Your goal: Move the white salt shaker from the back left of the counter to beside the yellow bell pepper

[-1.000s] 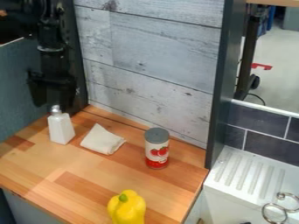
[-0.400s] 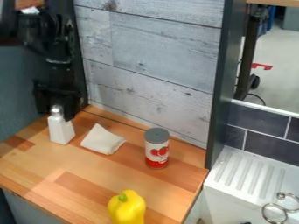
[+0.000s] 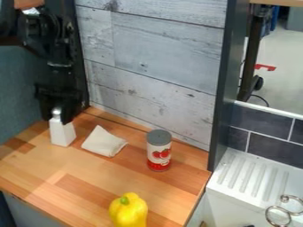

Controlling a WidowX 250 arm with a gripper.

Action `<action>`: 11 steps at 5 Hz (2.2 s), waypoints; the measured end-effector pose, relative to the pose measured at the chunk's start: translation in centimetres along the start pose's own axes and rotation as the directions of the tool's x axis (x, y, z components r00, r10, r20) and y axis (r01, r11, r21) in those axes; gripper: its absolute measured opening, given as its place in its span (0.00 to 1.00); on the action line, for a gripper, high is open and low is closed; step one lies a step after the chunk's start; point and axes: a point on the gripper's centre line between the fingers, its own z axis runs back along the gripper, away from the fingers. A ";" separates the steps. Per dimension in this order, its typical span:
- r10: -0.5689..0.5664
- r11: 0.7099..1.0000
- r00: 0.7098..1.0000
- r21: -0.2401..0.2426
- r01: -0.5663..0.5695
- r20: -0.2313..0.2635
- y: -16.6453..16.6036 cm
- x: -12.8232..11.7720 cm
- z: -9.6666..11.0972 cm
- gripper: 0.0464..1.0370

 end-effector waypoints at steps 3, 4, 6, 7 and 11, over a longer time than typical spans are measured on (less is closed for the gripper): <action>0.060 0.998 0.998 -0.027 -0.061 -0.035 -2.5 -6.4 2.1 0.55; -0.044 0.993 0.992 -0.111 0.031 -0.118 -6.3 -8.4 0.3 0.55; -0.280 0.955 0.957 -0.125 0.269 -0.077 -12.6 -8.3 -1.0 0.55; -0.309 0.948 0.949 -0.102 0.301 -0.070 -13.1 -8.9 -1.0 0.55; -0.310 0.948 0.948 -0.096 0.303 -0.070 -13.3 -11.0 -1.0 0.97</action>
